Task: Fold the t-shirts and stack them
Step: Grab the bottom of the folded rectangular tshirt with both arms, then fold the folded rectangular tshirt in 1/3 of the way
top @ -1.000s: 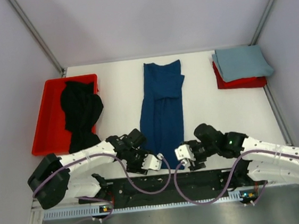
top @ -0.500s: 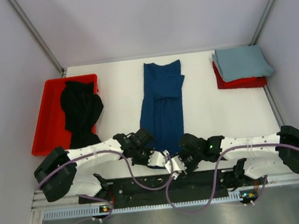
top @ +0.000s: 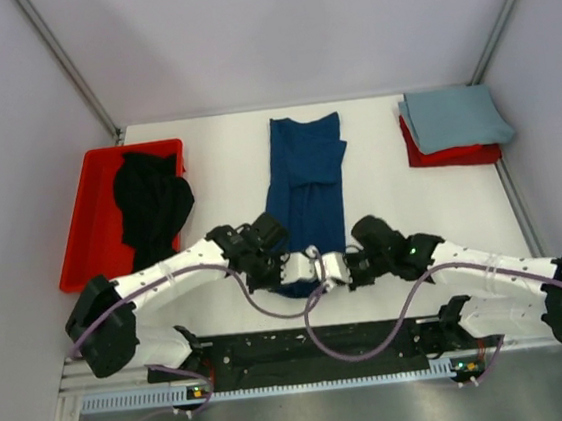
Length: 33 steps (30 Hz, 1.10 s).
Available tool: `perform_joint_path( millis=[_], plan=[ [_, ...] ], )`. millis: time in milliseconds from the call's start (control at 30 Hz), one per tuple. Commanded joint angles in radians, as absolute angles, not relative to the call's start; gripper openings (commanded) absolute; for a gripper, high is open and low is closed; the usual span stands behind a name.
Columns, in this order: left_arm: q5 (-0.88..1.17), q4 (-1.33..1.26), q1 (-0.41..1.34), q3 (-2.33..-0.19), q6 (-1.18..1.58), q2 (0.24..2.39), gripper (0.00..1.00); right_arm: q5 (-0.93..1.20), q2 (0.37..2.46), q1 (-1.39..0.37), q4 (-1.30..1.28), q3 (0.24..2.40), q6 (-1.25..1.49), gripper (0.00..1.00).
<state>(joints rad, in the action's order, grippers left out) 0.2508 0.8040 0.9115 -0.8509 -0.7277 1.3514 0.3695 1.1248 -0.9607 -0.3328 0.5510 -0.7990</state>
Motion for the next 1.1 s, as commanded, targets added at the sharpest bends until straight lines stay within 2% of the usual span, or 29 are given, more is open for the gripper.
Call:
perform_joint_path(
  millis=[0,267,567,700,1000,1033,1067],
  plan=[
    [0.209,0.873,0.827,-1.027,-0.666,1.414,0.00,0.492,1.080,-0.752,-0.206,0.661,-0.637,0.00],
    [0.140,0.913,0.615,-1.400,-0.666,1.682,0.00,0.574,1.320,-0.473,0.027,0.805,-0.491,0.00],
    [0.090,0.994,0.505,-1.819,-0.686,2.041,0.00,0.523,1.621,-0.364,0.015,1.029,-0.456,0.00],
    [0.087,0.983,0.495,-1.905,-0.701,2.121,0.00,0.509,1.707,-0.351,0.003,1.095,-0.476,0.00],
    [0.017,0.908,0.480,-1.956,-0.698,2.203,0.00,0.419,1.842,-0.331,-0.129,1.267,-0.440,0.00],
    [0.015,0.899,0.482,-1.956,-0.695,2.210,0.00,0.401,1.853,-0.330,-0.135,1.276,-0.436,0.03],
    [0.014,0.885,0.480,-1.956,-0.693,2.214,0.01,0.381,1.864,-0.327,-0.144,1.284,-0.436,0.11]
  ],
)
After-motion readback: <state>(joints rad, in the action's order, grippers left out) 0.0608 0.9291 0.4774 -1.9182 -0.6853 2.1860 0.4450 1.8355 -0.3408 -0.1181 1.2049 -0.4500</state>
